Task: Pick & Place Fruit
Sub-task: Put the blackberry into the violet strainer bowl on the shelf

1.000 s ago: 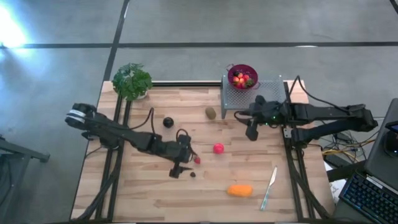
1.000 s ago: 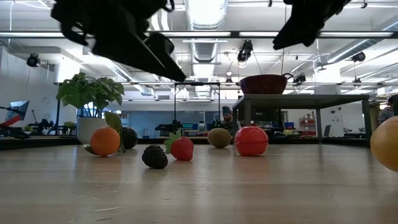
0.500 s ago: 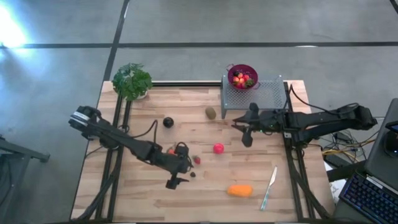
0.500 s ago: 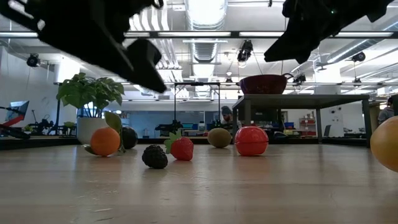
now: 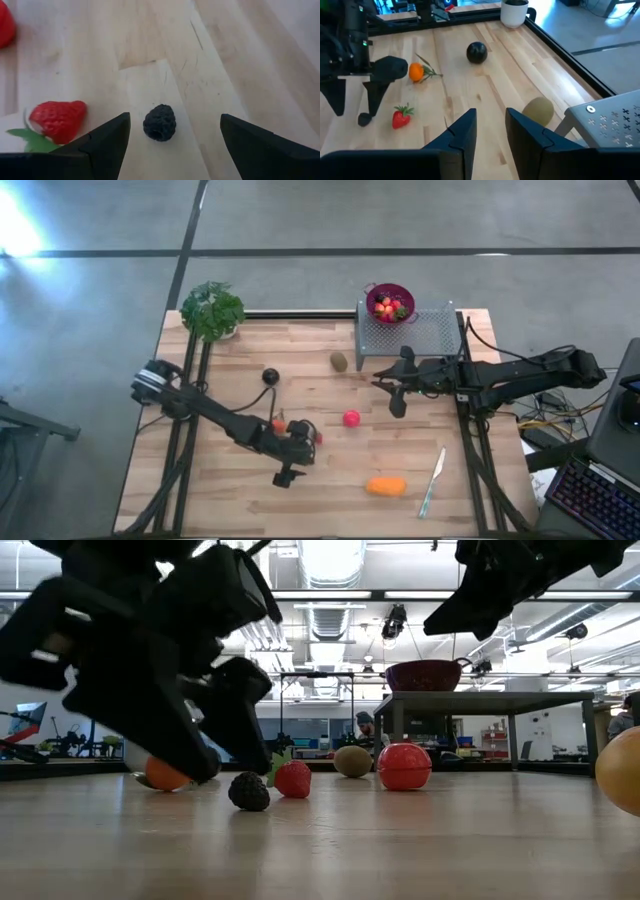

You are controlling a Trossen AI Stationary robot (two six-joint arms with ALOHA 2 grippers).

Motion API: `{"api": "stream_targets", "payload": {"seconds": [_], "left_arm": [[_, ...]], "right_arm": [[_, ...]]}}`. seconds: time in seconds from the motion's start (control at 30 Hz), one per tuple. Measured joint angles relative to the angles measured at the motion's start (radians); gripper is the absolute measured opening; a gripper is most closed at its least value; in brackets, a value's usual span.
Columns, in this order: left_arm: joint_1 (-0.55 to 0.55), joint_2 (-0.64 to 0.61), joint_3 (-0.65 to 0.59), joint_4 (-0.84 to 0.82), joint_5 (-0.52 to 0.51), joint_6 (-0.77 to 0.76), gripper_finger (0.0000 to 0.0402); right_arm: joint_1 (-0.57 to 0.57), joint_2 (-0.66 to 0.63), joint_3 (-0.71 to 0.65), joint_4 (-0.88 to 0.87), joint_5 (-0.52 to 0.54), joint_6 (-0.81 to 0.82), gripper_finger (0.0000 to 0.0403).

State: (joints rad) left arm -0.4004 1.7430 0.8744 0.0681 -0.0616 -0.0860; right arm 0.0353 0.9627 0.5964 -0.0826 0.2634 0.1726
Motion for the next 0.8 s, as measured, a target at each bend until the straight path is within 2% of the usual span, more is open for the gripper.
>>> {"api": "stream_targets", "payload": {"seconds": [0.33, 0.6, 0.8], "left_arm": [[0.005, 0.073, 0.026, 0.006, -0.005, 0.007, 0.0304], [0.009, 0.072, 0.026, 0.006, -0.007, 0.022, 0.0247], [0.015, 0.072, 0.025, 0.003, -0.015, 0.025, 0.0198]], "right_arm": [[0.0, 0.0, -0.001, -0.001, 0.0, 0.0, 0.0126], [0.0, 0.0, -0.002, -0.002, 0.0, 0.0, 0.0139], [0.0, 0.0, -0.002, -0.005, 0.0, 0.0, 0.0123]]}}
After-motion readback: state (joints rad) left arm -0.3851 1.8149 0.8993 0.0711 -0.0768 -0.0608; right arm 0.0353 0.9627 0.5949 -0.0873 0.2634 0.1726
